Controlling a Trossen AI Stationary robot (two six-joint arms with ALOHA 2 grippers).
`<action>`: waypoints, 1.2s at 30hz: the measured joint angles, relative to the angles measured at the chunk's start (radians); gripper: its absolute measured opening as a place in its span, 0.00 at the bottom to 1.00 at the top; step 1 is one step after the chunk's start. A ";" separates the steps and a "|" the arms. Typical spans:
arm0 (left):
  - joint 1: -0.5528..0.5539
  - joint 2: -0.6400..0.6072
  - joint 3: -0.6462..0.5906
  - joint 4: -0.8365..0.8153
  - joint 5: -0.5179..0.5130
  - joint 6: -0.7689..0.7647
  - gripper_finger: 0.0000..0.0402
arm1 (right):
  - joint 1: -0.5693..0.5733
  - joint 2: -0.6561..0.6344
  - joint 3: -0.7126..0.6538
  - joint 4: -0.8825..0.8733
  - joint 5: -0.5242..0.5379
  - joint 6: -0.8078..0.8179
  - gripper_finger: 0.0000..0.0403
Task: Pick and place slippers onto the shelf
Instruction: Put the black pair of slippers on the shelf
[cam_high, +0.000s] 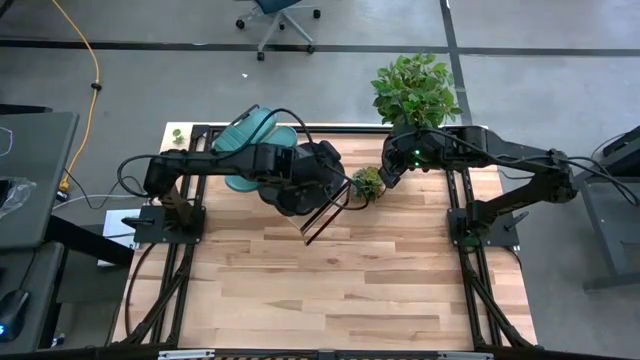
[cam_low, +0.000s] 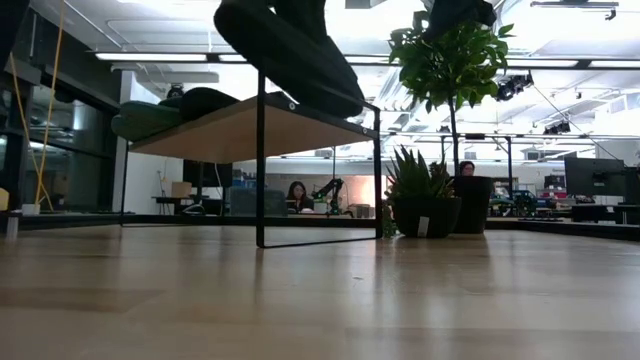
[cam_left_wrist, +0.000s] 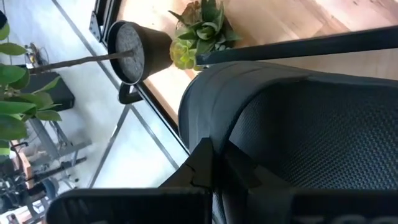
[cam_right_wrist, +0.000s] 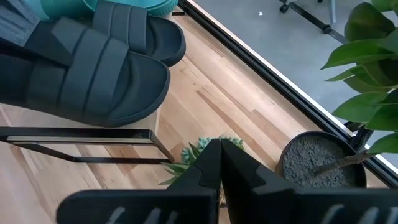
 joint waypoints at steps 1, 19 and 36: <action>0.000 0.000 0.000 0.000 -0.001 0.000 0.00 | 0.000 0.000 0.000 0.000 0.000 0.000 0.00; 0.000 0.000 0.000 -0.005 -0.005 -0.024 0.03 | 0.000 0.000 0.000 0.001 0.000 0.003 0.00; 0.000 0.000 0.000 -0.011 0.015 -0.022 0.04 | 0.000 0.000 0.000 0.001 -0.002 0.026 0.00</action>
